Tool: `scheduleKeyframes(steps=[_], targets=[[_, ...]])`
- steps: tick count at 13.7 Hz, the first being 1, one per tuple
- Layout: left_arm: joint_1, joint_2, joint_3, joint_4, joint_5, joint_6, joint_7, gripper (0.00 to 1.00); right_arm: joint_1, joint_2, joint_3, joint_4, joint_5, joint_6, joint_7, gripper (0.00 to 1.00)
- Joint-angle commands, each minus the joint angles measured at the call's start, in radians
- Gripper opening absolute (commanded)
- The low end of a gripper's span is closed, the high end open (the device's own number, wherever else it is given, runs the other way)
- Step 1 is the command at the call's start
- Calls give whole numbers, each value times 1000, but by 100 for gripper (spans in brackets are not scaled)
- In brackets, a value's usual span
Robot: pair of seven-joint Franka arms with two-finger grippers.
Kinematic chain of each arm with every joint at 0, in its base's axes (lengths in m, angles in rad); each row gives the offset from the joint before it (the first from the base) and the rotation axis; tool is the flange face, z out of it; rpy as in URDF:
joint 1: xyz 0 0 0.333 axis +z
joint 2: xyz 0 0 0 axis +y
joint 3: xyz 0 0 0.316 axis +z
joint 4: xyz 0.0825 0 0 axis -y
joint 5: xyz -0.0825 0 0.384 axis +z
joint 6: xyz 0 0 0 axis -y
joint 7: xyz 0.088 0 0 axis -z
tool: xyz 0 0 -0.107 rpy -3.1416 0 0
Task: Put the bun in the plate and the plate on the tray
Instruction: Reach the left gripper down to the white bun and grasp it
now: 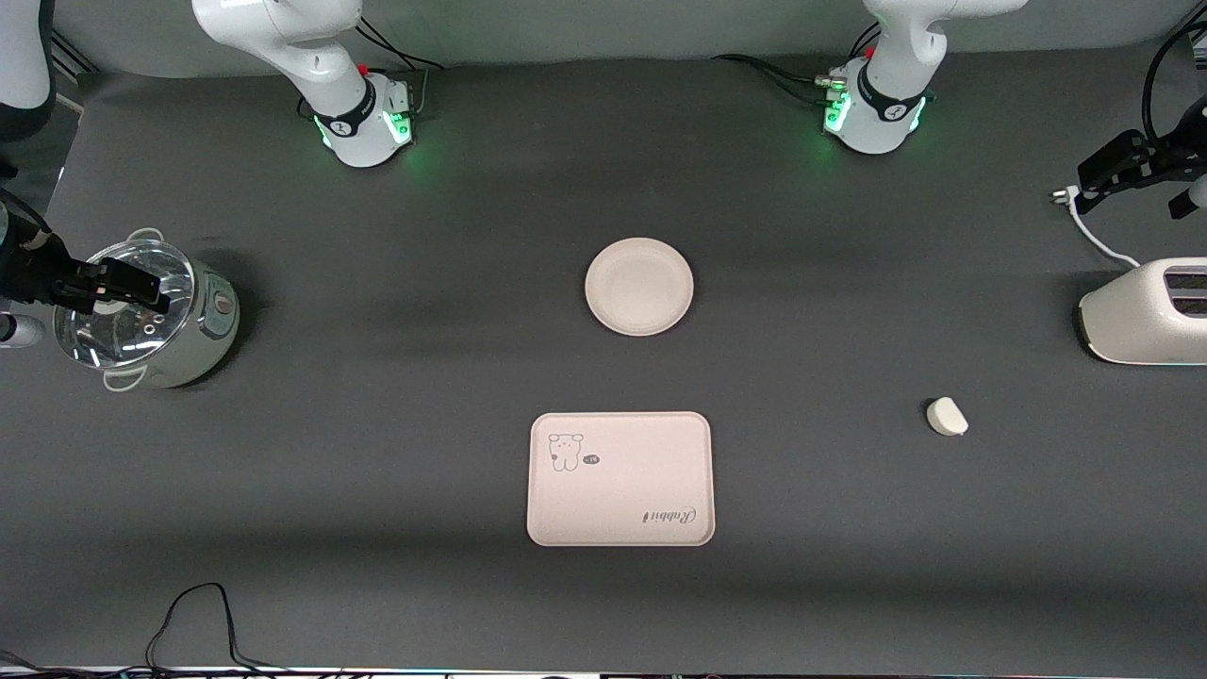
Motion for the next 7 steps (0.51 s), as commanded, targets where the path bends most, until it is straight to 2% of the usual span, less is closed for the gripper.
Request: scheduleKeyframes(steps=[1, 4, 6, 7], targets=[[7, 6, -6, 11, 1, -23, -1, 100, -3, -26, 5, -24, -23, 12, -14, 100], [5, 29, -6, 8, 2, -8, 11, 100, -3, -26, 5, -24, -23, 12, -15, 100], [-3, 116, -17, 8, 4, 10, -5, 100, -3, -26, 5, -24, -23, 12, -14, 100], [-4, 182, -17, 8, 4, 70, -10, 100, -3, -26, 5, -24, -23, 12, -15, 100]])
